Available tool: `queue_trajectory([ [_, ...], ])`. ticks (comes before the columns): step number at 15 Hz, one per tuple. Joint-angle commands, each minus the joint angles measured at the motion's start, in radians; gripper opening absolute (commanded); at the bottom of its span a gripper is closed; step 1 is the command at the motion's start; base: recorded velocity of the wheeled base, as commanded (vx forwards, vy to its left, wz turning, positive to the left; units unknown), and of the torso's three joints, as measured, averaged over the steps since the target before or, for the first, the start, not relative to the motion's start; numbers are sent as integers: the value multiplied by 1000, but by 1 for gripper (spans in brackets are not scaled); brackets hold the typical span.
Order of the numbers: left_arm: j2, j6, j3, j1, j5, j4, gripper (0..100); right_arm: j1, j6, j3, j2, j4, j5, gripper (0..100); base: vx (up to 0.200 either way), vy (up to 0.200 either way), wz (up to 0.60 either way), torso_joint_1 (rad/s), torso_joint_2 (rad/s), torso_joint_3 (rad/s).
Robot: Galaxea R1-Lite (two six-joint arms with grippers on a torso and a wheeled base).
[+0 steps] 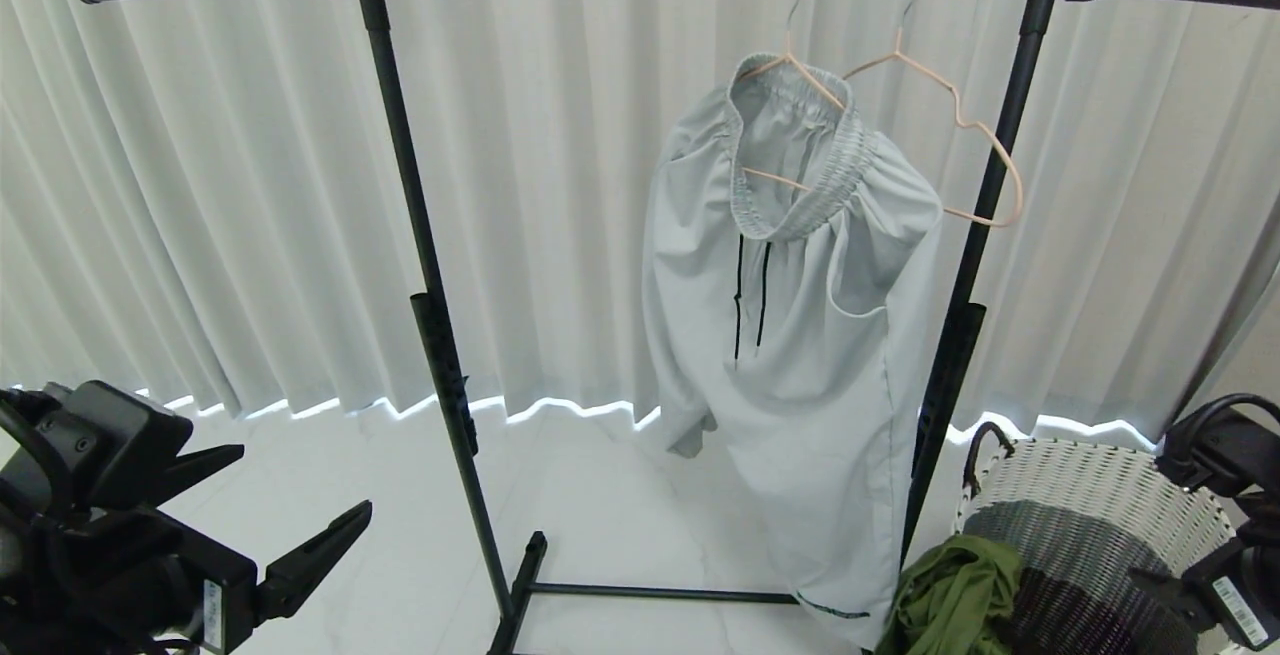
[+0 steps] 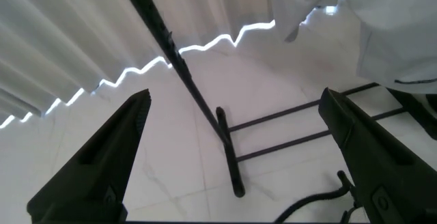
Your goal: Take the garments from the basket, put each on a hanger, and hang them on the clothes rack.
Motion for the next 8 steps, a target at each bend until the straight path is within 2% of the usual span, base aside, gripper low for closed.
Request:
queue_trajectory([
  [1, 29, 1, -15, -10, 0, 0, 100, -2, 21, 39, 52, -4, 23, 100, 200, 0, 0, 2, 2, 2],
  [3, 55, 4, -41, -15, 0, -1, 100, -2, 65, 91, 135, -88, 52, 100, 200, 0, 0, 2, 2, 2],
  [5, 89, 7, -69, -35, 0, -1, 100, -2, 97, 151, 244, -235, 65, 100, 200, 0, 0, 2, 5, 5],
  [8, 99, 7, -71, -64, 0, -1, 100, -2, 113, 197, 390, -355, 78, 100, 0, 0, 0, 0, 0, 0],
])
